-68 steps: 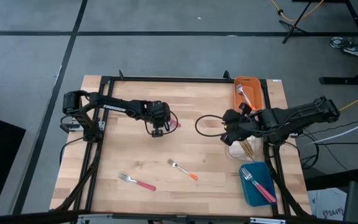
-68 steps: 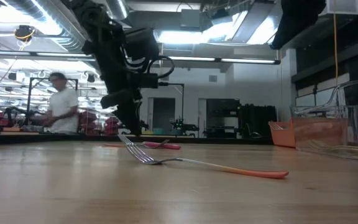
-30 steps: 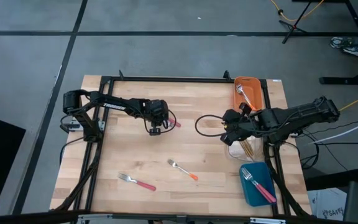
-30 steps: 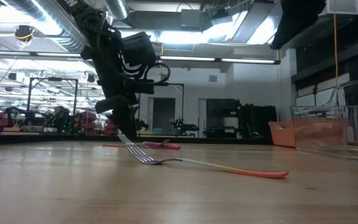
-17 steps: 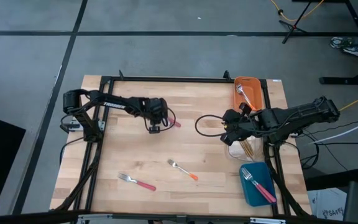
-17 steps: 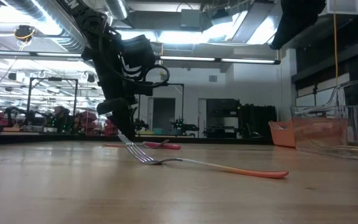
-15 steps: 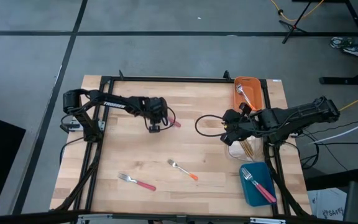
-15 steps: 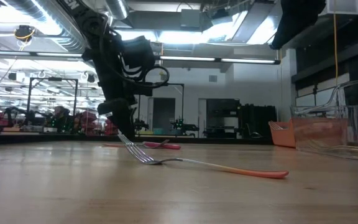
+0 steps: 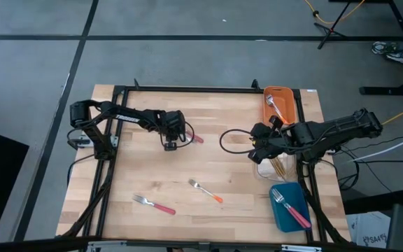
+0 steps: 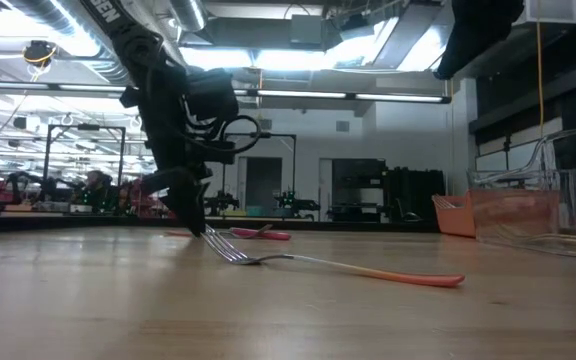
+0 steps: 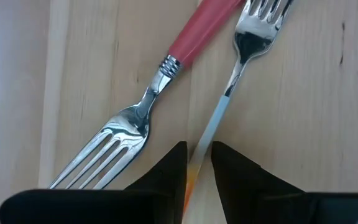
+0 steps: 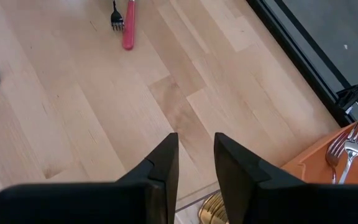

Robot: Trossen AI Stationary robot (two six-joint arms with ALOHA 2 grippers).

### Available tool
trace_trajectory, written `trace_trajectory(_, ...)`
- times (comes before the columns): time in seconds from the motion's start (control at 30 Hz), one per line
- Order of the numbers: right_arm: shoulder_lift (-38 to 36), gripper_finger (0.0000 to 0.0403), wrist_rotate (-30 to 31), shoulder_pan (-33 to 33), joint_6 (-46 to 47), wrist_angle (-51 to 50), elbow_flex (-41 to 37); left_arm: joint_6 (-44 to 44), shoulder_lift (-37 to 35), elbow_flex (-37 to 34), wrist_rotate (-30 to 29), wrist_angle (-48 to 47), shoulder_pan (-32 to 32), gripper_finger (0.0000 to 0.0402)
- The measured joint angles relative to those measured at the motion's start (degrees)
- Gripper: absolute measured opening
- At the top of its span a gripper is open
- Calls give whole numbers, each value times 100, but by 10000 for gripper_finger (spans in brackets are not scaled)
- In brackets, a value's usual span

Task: Sort silverware by color (type)
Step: Put the orange fork into the orange bin

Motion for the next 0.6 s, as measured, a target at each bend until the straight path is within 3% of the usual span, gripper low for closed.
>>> trace_trajectory(0.6, 0, 90, 0, 0, 0, 11, 0, -195, 21, -63, 354, 424, 59, 74)
